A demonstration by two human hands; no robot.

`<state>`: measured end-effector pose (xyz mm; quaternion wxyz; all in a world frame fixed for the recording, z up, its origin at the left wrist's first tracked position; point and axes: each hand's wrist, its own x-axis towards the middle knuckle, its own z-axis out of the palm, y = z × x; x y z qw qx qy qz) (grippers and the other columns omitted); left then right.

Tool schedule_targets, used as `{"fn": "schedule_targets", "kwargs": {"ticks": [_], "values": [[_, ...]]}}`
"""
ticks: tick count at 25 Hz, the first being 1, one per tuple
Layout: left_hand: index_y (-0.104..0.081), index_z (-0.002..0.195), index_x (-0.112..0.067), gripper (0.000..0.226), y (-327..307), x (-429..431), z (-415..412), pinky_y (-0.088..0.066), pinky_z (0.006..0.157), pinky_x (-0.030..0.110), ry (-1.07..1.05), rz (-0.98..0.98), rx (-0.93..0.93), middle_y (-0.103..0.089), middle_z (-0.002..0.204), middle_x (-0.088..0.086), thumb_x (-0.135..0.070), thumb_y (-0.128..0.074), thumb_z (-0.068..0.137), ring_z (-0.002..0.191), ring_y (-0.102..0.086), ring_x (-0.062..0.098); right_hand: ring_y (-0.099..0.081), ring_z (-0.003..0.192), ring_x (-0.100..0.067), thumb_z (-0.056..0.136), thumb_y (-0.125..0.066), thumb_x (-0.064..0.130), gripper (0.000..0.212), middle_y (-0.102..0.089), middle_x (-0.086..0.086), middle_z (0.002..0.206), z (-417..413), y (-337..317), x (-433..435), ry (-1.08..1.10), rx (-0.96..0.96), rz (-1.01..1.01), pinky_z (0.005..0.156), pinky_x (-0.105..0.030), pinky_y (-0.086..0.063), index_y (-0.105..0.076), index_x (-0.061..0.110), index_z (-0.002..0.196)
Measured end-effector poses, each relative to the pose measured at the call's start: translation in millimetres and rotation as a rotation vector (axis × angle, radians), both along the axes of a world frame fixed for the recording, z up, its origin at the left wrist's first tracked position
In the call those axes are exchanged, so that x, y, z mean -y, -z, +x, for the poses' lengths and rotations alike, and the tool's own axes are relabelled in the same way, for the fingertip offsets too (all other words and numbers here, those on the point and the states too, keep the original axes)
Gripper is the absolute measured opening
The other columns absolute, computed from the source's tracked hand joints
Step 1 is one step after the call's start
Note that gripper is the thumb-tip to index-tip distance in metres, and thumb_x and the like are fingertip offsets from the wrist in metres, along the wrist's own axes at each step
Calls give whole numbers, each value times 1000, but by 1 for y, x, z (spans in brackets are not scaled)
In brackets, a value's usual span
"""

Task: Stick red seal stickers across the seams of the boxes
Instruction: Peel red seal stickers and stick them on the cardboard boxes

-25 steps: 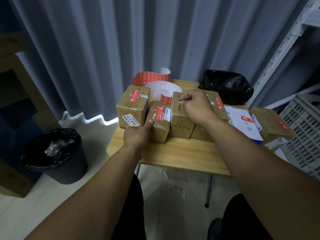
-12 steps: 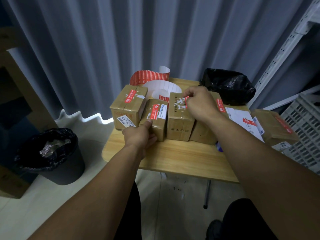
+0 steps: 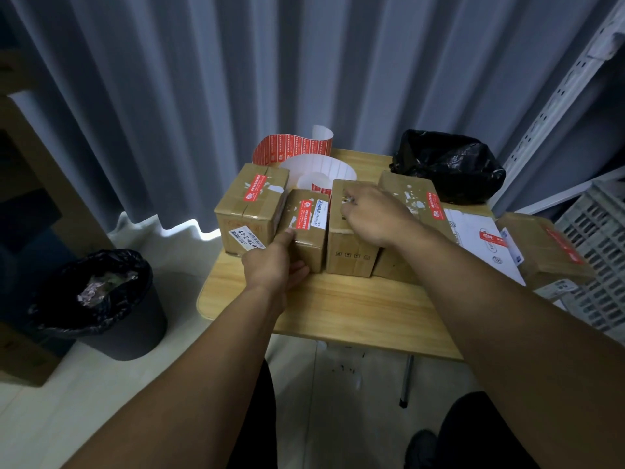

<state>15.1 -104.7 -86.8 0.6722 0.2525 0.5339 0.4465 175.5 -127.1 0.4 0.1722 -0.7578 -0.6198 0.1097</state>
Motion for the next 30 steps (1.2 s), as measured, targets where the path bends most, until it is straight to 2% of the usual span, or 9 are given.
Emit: {"fn": "schedule_targets", "kwargs": {"ticks": [7, 10, 14, 16, 20, 22, 25, 28, 30], "values": [[-63, 97, -10, 7, -20, 20, -3, -64, 71, 41, 105, 7, -4, -65, 89, 15, -13, -59, 91, 74, -62, 24, -57, 90, -18, 100, -42, 25, 21, -58, 2, 104, 1, -1, 8, -28, 27, -125, 69, -32, -44, -59, 19, 112], [-64, 89, -7, 4, -32, 31, -1, -62, 81, 46, 148, 27, -14, -63, 83, 14, -8, -60, 89, 74, -61, 25, -59, 91, -19, 99, -42, 16, 25, -62, -1, 107, 0, -8, 16, -57, 61, -191, 81, -35, -53, -61, 16, 115], [-66, 86, -5, 9, -41, 41, 7, -61, 72, 41, 210, 180, -126, -64, 80, 15, 2, -62, 84, 76, -63, 28, -60, 96, -23, 94, -40, 4, 36, -64, -5, 113, -2, -20, 25, -89, 63, -245, 82, -32, -52, -63, 13, 120], [-65, 79, -11, 15, -44, 41, 14, -61, 74, 47, 242, 290, -199, -65, 79, 11, 3, -64, 85, 74, -63, 28, -60, 99, -26, 93, -41, 1, 37, -64, -7, 114, 0, -24, 23, -88, 75, -251, 83, -32, -51, -64, 11, 120], [-62, 79, -23, 11, -50, 31, 31, -60, 64, 50, 249, 444, -341, -68, 74, 7, -23, -72, 85, 67, -64, 28, -62, 99, -29, 91, -44, -1, 33, -67, -11, 112, 8, -27, 10, -31, 75, -143, 83, -34, -52, -68, 8, 111], [-55, 75, -26, 20, -53, 26, 39, -61, 68, 54, 253, 451, -433, -72, 81, 9, -33, -72, 86, 71, -71, 33, -61, 103, -31, 92, -46, 3, 33, -66, -12, 117, 14, -27, 1, 8, 76, -79, 90, -39, -54, -67, 10, 116], [-48, 71, -28, 30, -57, 20, 46, -62, 68, 50, 276, 455, -563, -73, 84, 13, -34, -69, 91, 75, -72, 37, -55, 115, -33, 94, -48, 8, 36, -60, -13, 129, 23, -27, -15, 22, 171, -72, 94, -40, -50, -61, 9, 127], [-53, 76, -24, 24, -56, 17, 48, -57, 51, 35, 313, 409, -533, -73, 85, 16, -28, -69, 93, 64, -72, 35, -46, 127, -35, 93, -44, 9, 38, -56, -14, 135, 30, -25, -30, 13, 212, -87, 98, -40, -45, -57, 8, 129], [-61, 82, -16, 15, -54, 18, 49, -56, 51, 33, 337, 382, -503, -74, 82, 14, -25, -70, 90, 58, -72, 31, -44, 126, -35, 93, -40, 10, 36, -57, -14, 133, 33, -23, -36, -3, 252, -139, 98, -41, -43, -56, 9, 125]]}}
